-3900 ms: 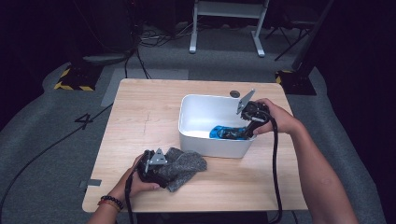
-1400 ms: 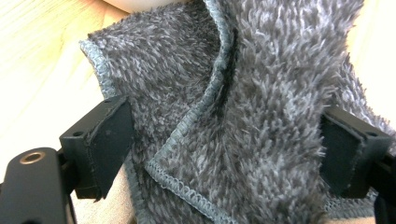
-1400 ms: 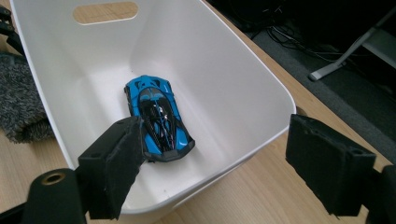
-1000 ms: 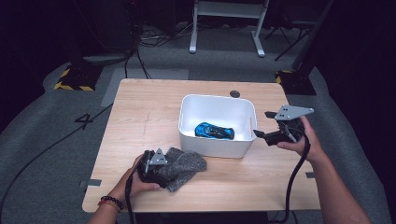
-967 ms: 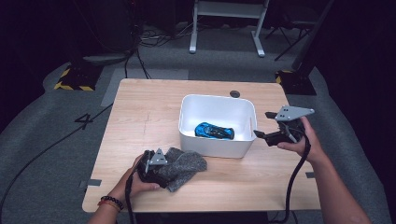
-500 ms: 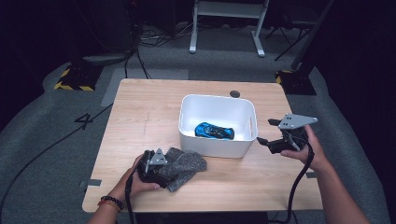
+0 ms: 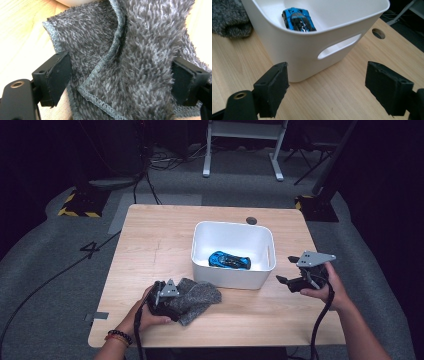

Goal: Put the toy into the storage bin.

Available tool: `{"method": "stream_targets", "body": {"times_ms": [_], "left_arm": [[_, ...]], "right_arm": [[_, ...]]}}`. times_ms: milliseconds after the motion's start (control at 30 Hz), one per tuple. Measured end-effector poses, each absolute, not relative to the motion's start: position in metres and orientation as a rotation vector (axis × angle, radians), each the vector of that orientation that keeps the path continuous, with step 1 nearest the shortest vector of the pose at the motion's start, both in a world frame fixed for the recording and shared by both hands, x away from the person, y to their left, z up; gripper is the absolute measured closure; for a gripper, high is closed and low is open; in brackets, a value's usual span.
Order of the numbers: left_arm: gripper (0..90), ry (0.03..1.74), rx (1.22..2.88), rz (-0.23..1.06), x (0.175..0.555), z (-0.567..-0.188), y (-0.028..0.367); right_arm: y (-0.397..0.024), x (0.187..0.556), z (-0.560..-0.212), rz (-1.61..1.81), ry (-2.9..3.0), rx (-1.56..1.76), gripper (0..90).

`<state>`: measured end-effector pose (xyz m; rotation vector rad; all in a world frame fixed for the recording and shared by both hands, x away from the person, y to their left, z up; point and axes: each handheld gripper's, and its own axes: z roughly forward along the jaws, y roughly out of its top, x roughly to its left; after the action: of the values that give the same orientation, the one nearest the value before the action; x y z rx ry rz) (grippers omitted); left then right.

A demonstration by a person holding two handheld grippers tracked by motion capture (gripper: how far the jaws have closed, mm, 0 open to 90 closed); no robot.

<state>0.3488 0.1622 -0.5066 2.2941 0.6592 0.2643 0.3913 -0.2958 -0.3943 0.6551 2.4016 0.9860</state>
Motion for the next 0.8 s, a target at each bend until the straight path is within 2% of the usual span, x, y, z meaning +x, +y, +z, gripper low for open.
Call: {"method": "stream_targets", "body": {"times_ms": [800], "left_arm": [[14.2,0.659,2.294,0.264,0.349,-0.507,0.162]], "right_arm": [[-0.307,0.383,-0.446,0.851,2.482,0.692,19.2]]}}
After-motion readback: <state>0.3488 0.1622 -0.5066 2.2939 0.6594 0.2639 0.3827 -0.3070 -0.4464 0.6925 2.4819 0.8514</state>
